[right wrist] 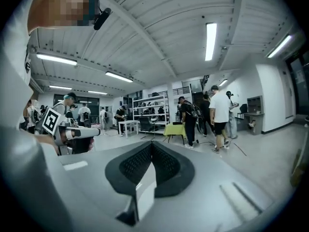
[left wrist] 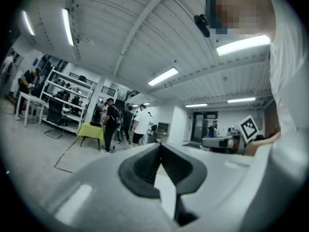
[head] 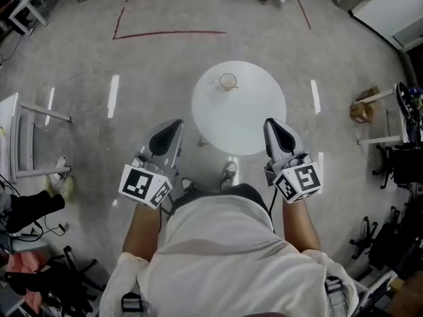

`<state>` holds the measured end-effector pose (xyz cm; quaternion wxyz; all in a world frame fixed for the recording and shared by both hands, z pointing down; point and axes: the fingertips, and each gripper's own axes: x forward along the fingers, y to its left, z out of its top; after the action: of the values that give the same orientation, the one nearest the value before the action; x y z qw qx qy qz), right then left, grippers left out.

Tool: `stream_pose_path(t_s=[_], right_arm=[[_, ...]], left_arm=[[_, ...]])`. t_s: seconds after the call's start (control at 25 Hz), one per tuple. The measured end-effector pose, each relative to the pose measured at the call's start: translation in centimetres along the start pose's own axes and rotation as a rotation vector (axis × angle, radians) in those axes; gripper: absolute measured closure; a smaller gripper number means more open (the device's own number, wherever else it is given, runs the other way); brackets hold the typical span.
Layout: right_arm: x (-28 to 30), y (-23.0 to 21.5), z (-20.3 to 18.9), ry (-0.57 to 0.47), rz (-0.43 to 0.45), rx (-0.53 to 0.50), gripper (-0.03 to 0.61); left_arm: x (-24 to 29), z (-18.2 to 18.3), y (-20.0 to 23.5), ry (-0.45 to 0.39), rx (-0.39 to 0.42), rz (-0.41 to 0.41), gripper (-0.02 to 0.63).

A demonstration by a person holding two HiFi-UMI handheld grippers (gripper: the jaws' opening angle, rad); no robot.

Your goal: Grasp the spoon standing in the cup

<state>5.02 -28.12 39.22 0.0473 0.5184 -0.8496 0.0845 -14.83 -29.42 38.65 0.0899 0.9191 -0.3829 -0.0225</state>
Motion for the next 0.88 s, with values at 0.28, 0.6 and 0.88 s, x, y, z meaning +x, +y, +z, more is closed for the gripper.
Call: stream_pose_path(t_s=[0.28,0.6,0.88], right_arm=[[-2.4,-10.9,-0.5,-0.014,-0.053,0.07,0.574],[0.3,-20.3,-3.3,0.085,0.043,0.096,0.574],[8.1,-19.9,-9.5,0.331,0.073,0.112,0.472]], left_arm=[[9.5,-0.1,-5.7,0.045,0.044,-0.038,0.612],[17.7,-1.2,-8.3,0.062,0.054,0.055,0.611],[18.4,-3.6,-5.1,0.092,0.016,0.083,0.612]])
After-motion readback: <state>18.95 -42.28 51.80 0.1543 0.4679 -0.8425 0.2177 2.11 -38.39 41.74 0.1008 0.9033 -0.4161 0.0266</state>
